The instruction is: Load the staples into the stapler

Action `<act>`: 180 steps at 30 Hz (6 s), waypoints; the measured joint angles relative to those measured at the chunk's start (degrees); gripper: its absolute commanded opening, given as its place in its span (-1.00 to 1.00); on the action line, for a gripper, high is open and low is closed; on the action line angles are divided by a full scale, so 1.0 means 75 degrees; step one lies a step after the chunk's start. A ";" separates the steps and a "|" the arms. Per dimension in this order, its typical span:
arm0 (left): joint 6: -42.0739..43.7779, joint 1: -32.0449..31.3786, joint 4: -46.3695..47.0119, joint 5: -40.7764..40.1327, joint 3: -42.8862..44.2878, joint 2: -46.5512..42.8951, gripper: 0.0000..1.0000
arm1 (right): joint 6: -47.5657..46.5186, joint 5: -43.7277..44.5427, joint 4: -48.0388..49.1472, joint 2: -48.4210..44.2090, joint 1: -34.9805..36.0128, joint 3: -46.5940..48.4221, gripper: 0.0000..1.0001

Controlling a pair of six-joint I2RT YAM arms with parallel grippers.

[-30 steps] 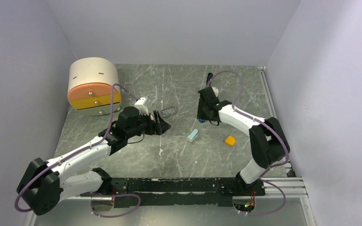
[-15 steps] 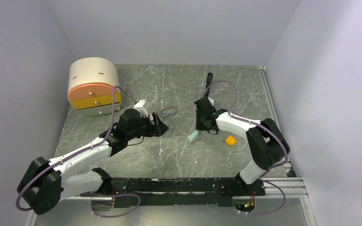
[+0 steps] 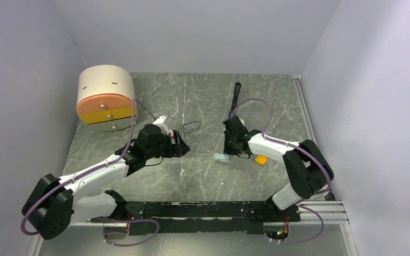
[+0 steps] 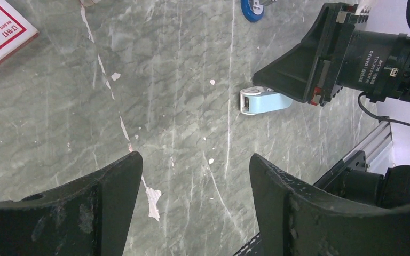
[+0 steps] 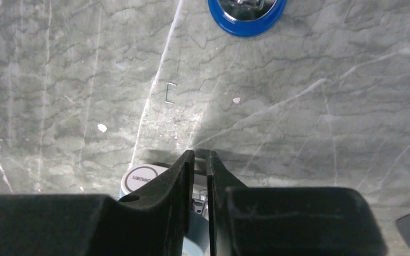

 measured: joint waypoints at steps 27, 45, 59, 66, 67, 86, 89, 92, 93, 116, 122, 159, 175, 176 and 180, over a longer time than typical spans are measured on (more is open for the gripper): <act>-0.0466 -0.0073 -0.1075 -0.0749 -0.0006 -0.0513 0.61 | -0.5330 -0.2180 0.0341 -0.1192 0.0093 0.0664 0.17; -0.0580 -0.0079 -0.1769 -0.1335 0.0230 -0.1253 0.62 | -0.8854 -0.3010 -0.1684 0.0443 0.0501 0.1297 0.14; -0.1102 -0.0079 -0.1405 -0.1390 -0.0463 -0.1017 0.61 | -0.7458 -0.2699 -0.1597 0.1075 0.0586 0.1483 -0.79; -0.1096 -0.0079 -0.1207 -0.1381 -0.0504 -0.0953 0.62 | -0.4724 -0.1792 -0.1606 0.1655 0.0886 0.2127 -0.98; -0.1096 -0.0079 -0.1154 -0.1376 -0.0527 -0.0950 0.62 | -0.4322 -0.1562 -0.1612 0.1716 0.0973 0.2200 -0.98; -0.0793 -0.0079 0.0224 -0.1364 -0.0714 -0.0003 0.65 | 0.0201 0.0667 0.0070 0.1058 0.1451 0.1172 0.19; -0.0723 -0.0079 0.0682 -0.1256 -0.0784 0.0219 0.64 | 0.0204 0.0647 0.0184 0.0903 0.1454 0.1003 0.22; -0.0714 -0.0079 0.1227 -0.1078 -0.1000 0.0501 0.63 | 0.0198 0.0644 0.0087 0.0708 0.1460 0.0833 0.21; -0.0720 -0.0079 0.1370 -0.1005 -0.1087 0.0609 0.63 | 0.0198 0.0641 0.0006 0.0635 0.1472 0.0775 0.19; -0.1014 -0.0079 0.3506 0.0070 -0.1664 0.1816 0.62 | -0.0009 0.0854 -0.0085 0.0047 0.1953 0.0303 -0.33; -0.1105 -0.0079 0.3777 0.0297 -0.1702 0.1953 0.64 | -0.0026 0.0868 -0.0140 0.0000 0.1976 0.0361 -0.14; -0.1364 -0.0434 0.6041 0.1891 -0.1676 0.3742 0.08 | 0.3107 0.0361 0.1352 -0.1201 0.2005 -0.0691 -0.87; -0.1498 -0.0449 0.6371 0.1778 -0.1661 0.3893 -0.22 | 0.3462 -0.0102 0.1894 -0.1198 0.2005 -0.0836 -0.88; -0.1489 -0.0452 0.6359 0.1763 -0.1635 0.3893 -0.30 | 0.3468 -0.0131 0.1897 -0.1198 0.1999 -0.0836 -0.88; -0.1428 -0.0466 0.6315 0.1746 -0.1422 0.3917 -0.38 | 0.3474 -0.0154 0.1985 -0.1198 0.1976 -0.0836 -0.88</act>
